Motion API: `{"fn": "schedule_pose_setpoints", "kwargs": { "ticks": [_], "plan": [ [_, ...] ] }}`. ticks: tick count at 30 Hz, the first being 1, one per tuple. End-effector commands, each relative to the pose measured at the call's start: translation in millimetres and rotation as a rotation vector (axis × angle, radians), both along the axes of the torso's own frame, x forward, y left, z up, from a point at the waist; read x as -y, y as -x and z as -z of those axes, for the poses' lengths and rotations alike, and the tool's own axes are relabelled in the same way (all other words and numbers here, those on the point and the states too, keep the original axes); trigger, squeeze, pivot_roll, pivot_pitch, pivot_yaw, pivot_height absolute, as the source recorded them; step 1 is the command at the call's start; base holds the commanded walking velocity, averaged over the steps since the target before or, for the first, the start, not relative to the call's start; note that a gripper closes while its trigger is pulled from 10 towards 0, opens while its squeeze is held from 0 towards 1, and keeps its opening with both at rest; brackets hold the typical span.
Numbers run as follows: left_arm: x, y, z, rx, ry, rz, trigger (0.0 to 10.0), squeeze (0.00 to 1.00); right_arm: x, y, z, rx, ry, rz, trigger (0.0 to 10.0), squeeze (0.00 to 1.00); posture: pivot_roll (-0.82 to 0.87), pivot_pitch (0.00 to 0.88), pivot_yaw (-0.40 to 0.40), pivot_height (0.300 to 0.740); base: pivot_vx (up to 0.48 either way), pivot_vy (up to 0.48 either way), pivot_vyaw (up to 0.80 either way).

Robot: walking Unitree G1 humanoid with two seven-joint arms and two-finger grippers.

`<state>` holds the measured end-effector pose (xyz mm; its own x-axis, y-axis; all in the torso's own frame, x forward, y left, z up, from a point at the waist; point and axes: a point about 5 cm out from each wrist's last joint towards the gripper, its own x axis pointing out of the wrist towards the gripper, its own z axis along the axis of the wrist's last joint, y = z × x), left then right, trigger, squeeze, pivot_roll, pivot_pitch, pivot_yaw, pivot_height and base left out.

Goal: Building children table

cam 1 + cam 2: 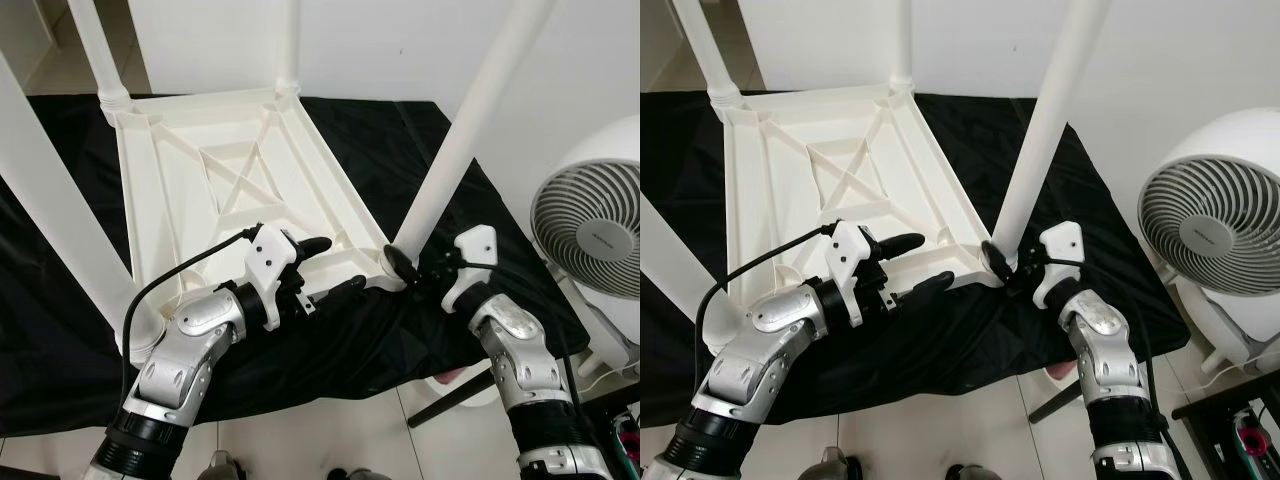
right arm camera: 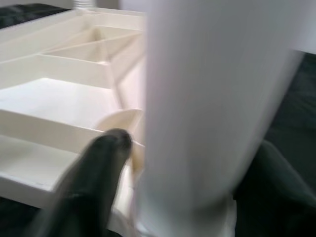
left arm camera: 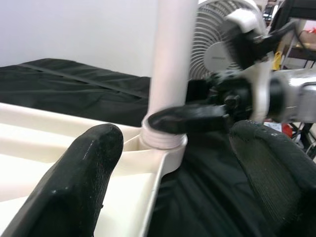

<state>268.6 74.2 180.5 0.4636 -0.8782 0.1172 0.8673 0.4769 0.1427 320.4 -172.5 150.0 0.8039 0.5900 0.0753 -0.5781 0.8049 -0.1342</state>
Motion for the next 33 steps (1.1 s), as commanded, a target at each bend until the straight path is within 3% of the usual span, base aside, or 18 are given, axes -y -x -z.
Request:
{"fn": "schedule_pose_setpoints", "kwargs": {
  "ticks": [1, 13, 18, 19, 24, 27, 33],
  "plan": [
    [2.3, 2.6, 0, -0.005, 0.0, -0.003, 10.0, 0.0, -0.8, 0.8, 7, -0.029, 0.005, -0.034, 0.0, 0.0, 0.06, 0.127, -0.066, 0.74, 0.0, 0.0, 0.0],
    [2.5, 6.2, 2, -0.001, 0.005, -0.027, 10.0, 0.0, -3.2, -3.1, 15, -0.058, -0.021, -0.107, 0.0, 0.0, 0.09, 0.126, -0.093, 0.74, 0.0, 0.0, 0.0],
    [1.7, 5.0, 2, 0.001, -0.005, -0.028, 10.0, 0.0, 5.3, -5.1, 14, -0.041, -0.105, 0.037, 0.7, 0.0, 0.09, 0.12, -0.089, 0.74, 0.0, 0.0, 0.0],
    [1.7, 4.7, 4, -0.004, -0.01, -0.027, 10.0, 0.0, 5.4, -4.6, 15, -0.046, -0.137, 0.062, 10.0, 0.0, 0.09, 0.121, -0.089, 0.74, 0.0, 0.0, 0.0],
    [2.4, 7.0, 6, -0.011, -0.021, -0.024, 10.0, 0.0, -2.3, 6.7, 17, -0.022, -0.16, 0.135, 10.0, 0.0, 0.08, 0.141, -0.078, 0.74, 0.0, 0.0, 0.0],
    [3.3, 10.8, 7, -0.025, -0.02, -0.012, 10.0, 0.0, -12.8, 19.0, 16, 0.008, -0.21, 0.262, 10.0, 0.0, 0.08, 0.157, -0.075, 0.74, 0.0, 0.0, 0.0],
    [1.1, 12.9, 15, -0.047, -0.028, -0.017, 10.0, 0.0, -22.4, 27.3, 13, 0.035, -0.284, 0.471, 10.0, 0.0, 0.08, 0.157, -0.088, 0.74, 0.0, 0.0, 0.0]
  ]
}}
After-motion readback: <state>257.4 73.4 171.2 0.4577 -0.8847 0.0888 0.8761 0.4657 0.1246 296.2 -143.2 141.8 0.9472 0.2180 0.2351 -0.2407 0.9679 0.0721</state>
